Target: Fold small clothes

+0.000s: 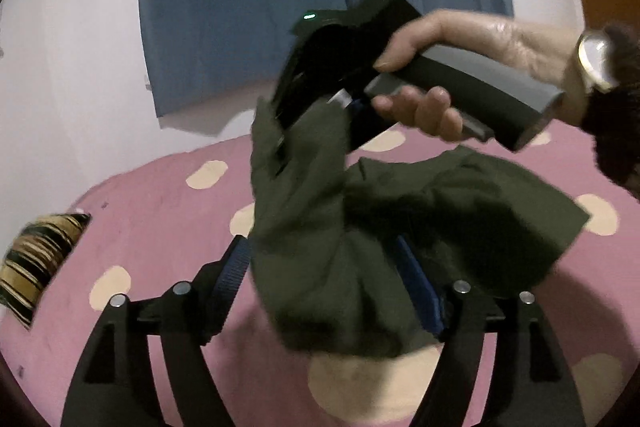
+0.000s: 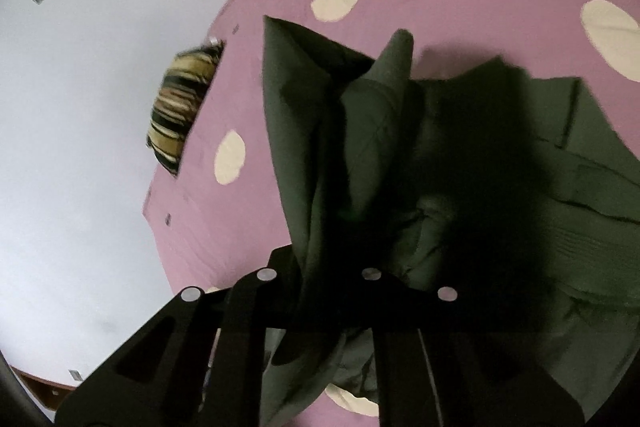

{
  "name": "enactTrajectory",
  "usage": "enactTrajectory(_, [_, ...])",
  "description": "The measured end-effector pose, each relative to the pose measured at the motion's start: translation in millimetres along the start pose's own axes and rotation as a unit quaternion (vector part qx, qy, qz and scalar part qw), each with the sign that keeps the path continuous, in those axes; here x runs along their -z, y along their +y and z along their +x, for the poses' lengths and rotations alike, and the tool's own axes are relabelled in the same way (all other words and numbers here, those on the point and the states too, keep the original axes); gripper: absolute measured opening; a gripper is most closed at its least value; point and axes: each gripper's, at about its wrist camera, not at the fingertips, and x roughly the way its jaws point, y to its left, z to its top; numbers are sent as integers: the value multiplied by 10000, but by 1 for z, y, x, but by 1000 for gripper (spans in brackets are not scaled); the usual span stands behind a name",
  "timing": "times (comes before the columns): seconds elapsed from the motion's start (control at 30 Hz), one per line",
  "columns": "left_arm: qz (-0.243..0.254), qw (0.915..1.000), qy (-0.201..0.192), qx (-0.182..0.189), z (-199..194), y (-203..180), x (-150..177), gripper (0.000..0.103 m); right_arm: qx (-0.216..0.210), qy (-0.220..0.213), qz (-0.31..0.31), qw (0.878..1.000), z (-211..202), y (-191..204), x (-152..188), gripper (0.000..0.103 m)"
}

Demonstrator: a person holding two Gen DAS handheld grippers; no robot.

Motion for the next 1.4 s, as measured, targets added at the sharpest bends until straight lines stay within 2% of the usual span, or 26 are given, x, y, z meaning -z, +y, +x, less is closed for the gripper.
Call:
enactTrajectory(0.13, [-621, 9962, 178, 579, -9, 30, 7, 75, -151, -387, 111, 9991, -40, -15, 11, 9])
enactTrajectory(0.23, [-981, 9921, 378, 690, 1, 50, 10, 75, -207, -647, 217, 9975, -68, -30, 23, 9])
enactTrajectory(0.4, [-1478, 9807, 816, 988, 12, 46, 20, 75, -244, -1038, 420, 9934, -112, -66, 54, 9])
enactTrajectory(0.5, [-1480, 9785, 968, 1063, 15, 37, 25, 75, -314, -1242, 613, 9899, -129, -90, 75, 9])
enactTrajectory(0.67, [-1215, 9811, 1086, 1042, 24, 16, 28, 75, -483, -1475, 988, 9829, -148, -142, 110, 9])
enactTrajectory(0.87, [-1185, 9774, 1261, 1215, 38, 2, 24, 75, -831, -1684, 1509, 9706, -146, -205, 143, 9])
enactTrajectory(1.13, [-1337, 9692, 1493, 1430, 55, -13, 22, 78, -1246, -1964, 1809, 9556, -144, -247, 171, 9])
enactTrajectory(1.3, [-1326, 9691, 1509, 1434, 63, -20, 20, 78, -1541, -2132, 2044, 9429, -140, -270, 183, 9])
enactTrajectory(1.4, [-1328, 9709, 1489, 1327, 68, -22, 21, 78, -1647, -2181, 1983, 9413, -139, -272, 188, 11])
